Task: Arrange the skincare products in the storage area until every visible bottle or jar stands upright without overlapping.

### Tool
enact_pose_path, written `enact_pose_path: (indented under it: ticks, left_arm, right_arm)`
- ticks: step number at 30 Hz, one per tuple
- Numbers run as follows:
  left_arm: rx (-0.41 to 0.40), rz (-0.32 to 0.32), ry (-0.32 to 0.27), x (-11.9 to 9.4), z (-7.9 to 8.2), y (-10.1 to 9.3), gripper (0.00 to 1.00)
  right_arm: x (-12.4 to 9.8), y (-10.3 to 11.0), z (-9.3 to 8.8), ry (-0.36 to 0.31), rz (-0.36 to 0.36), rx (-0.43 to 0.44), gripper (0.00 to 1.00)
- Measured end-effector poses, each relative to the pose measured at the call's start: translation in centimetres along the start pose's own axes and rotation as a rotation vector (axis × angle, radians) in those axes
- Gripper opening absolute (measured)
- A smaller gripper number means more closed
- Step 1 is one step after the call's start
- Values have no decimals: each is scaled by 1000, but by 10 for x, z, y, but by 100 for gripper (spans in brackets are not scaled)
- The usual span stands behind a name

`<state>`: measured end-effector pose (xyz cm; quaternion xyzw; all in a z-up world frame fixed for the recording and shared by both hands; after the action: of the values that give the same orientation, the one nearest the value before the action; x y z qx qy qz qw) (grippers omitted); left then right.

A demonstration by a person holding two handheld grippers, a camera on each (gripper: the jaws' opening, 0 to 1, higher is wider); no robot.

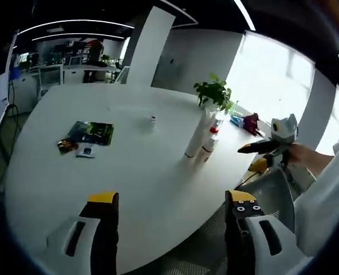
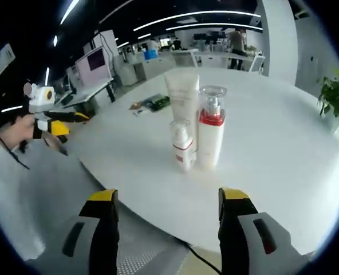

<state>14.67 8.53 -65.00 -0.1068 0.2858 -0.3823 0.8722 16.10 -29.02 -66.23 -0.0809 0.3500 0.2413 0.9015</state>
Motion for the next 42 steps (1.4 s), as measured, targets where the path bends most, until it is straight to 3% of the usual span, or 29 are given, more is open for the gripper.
enact_pose_path:
  ticks: [4, 9, 13, 26, 36, 42]
  left_arm:
    - [-26, 25, -35, -17, -5, 0, 78]
    - [-25, 59, -33, -32, -14, 7, 89]
    - [-36, 69, -35, -36, -19, 7, 92]
    - [-41, 95, 45, -38, -17, 0, 98]
    - [-69, 128, 37, -43, -14, -6, 97]
    - [-58, 137, -14, -41, -7, -4, 97]
  right_arm:
    - [-8, -3, -3, -4, -10, 16, 78]
    - [-16, -10, -4, -15, -35, 29, 83]
    - [-19, -16, -6, -16, -50, 44, 83]
    - [-22, -20, -22, -1, -47, 90, 83]
    - [-21, -29, -14, 14, -39, 63, 83]
    - [-16, -30, -12, 30, -38, 28, 82]
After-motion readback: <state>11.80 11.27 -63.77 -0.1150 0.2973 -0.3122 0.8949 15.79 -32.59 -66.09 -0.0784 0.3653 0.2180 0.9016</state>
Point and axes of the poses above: the point that each gripper's makers call its tool centre point, and the gripper's own axes: x roughly forward along the fingers, y roughly to its left, z roughly out of its top, the point moved 9 cm from there along -x, roughly backward along the fingers, and after that the axes turned 11 degrees about -z, right-handed, at the moved point
